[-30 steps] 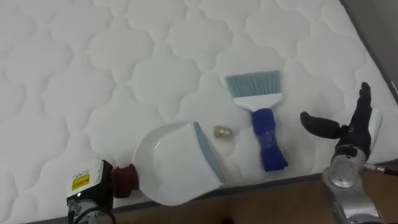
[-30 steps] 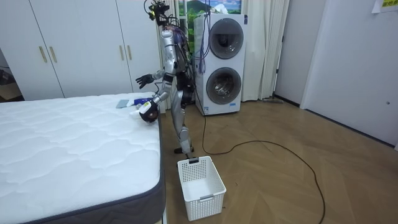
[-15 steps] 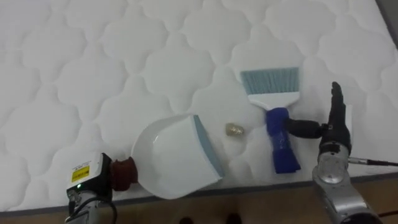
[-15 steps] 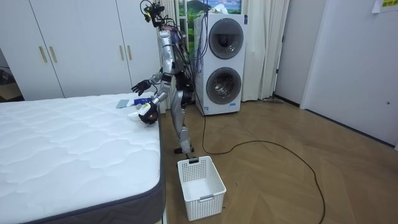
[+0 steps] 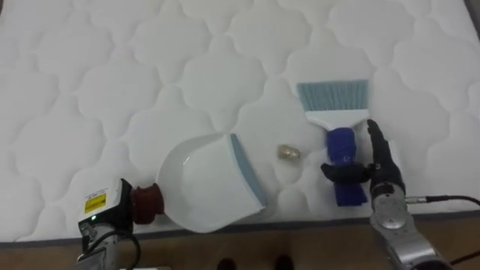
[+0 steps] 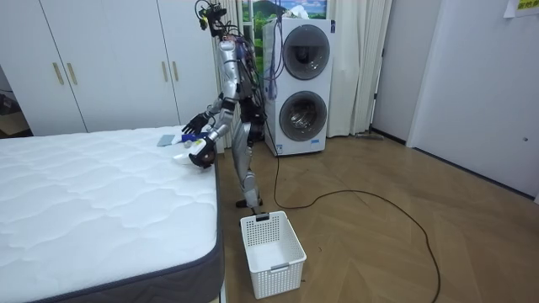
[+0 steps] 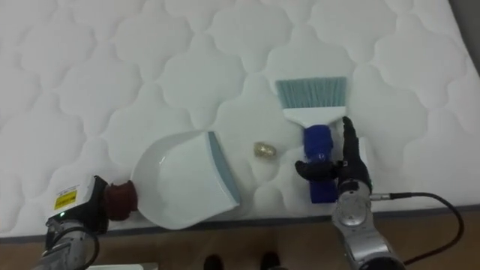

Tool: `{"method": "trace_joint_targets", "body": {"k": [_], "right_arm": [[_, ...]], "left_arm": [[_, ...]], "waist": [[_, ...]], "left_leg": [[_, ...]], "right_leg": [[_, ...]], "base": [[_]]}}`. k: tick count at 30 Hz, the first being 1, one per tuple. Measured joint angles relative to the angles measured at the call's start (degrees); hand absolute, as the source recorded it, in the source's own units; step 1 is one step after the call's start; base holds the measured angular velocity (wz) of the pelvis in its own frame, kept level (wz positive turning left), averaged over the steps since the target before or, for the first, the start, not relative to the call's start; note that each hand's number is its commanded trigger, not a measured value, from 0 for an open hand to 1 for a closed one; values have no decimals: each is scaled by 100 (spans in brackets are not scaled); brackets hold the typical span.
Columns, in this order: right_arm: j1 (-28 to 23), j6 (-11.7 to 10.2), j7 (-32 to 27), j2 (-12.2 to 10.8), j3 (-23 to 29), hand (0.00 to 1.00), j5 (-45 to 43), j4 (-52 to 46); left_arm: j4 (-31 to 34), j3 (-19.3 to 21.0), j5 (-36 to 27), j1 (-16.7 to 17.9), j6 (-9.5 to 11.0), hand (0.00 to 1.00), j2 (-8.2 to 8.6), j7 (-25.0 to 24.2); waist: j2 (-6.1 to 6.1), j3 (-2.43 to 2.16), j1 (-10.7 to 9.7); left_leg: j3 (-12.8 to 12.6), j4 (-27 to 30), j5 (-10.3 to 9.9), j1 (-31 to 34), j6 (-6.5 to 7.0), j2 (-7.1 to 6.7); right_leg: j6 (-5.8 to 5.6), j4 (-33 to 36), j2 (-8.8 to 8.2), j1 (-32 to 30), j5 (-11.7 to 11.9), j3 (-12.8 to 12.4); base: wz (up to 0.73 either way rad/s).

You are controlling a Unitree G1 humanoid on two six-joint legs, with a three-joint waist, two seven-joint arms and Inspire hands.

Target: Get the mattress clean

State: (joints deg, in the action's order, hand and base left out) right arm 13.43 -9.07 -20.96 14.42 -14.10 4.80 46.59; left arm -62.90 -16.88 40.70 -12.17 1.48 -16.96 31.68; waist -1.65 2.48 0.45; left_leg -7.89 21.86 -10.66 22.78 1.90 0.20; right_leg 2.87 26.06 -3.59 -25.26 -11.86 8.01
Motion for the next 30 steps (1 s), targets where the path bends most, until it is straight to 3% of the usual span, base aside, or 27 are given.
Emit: {"method": "trace_joint_targets", "body": {"k": [8, 19, 30], "right_arm": [[-3, 38, 117, -1, -52, 0, 117, 10], [-3, 29, 112, -57, -108, 0, 117, 333], [15, -159, 189, -43, -154, 0, -138, 887]], "left_arm": [[2, 0, -3, 0, -21, 100, 0, 1], [-21, -15, -15, 3, -129, 100, 1, 6], [-32, -23, -7, 17, -122, 100, 1, 5]], "waist": [[-112, -5, -1], [-120, -3, -19], [-128, -10, -28]], "left_leg": [[-2, 1, 1, -11, 1, 3], [4, 6, 0, -12, 1, 0], [73, 1, 0, -54, 1, 0]], "right_leg": [[3, 65, 3, -5, -2, -6], [15, 53, 0, -9, -15, 8], [15, -35, -15, 146, -16, 162]], "base": [[0], [0], [6]]}}
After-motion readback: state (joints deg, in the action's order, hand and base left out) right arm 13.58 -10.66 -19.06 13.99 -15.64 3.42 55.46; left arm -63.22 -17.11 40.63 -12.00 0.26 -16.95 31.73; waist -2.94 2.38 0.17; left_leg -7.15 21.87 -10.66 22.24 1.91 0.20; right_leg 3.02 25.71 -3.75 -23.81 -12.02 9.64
